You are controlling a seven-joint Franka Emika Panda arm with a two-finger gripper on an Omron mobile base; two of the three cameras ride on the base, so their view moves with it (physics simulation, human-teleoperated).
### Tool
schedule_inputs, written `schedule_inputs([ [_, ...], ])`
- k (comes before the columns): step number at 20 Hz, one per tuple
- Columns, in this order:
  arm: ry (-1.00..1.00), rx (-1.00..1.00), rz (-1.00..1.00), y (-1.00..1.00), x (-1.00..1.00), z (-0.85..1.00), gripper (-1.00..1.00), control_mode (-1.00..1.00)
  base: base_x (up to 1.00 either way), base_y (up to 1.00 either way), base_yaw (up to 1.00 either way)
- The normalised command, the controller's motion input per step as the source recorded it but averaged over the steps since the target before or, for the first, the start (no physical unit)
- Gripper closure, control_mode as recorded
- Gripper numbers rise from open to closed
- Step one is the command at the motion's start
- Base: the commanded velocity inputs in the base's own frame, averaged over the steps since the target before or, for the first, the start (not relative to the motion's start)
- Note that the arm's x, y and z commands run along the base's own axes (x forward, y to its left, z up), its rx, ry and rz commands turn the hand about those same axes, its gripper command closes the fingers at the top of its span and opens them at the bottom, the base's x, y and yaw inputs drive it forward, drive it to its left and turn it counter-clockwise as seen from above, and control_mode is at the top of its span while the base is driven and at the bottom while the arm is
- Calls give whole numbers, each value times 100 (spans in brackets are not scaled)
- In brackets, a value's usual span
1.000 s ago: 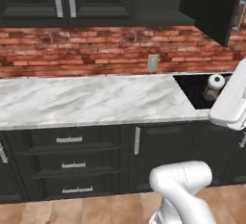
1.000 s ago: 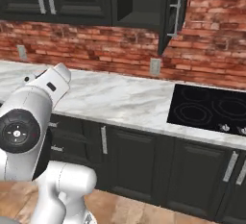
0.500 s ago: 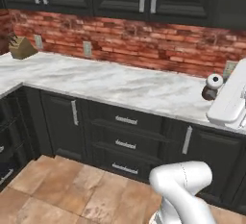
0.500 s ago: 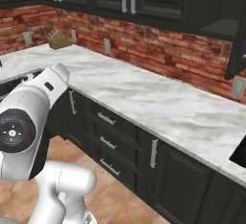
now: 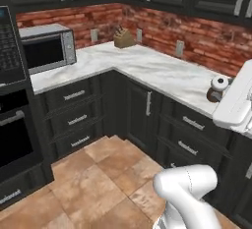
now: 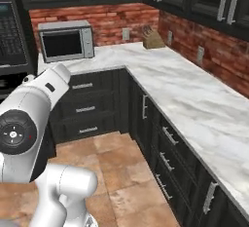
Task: Retrieve the shaker from the cabinet and place it next the steak on a plate on the dining table.
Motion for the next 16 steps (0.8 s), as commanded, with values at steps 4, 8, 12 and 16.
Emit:
schedule_inputs([
  [4,0,0,0,0,0,0,100,100,-5,0,75],
  [8,0,0,0,0,0,0,100,100,0,0,82],
  [12,0,0,0,0,0,0,100,100,0,0,82],
  [16,0,0,0,0,0,0,100,100,0,0,77],
])
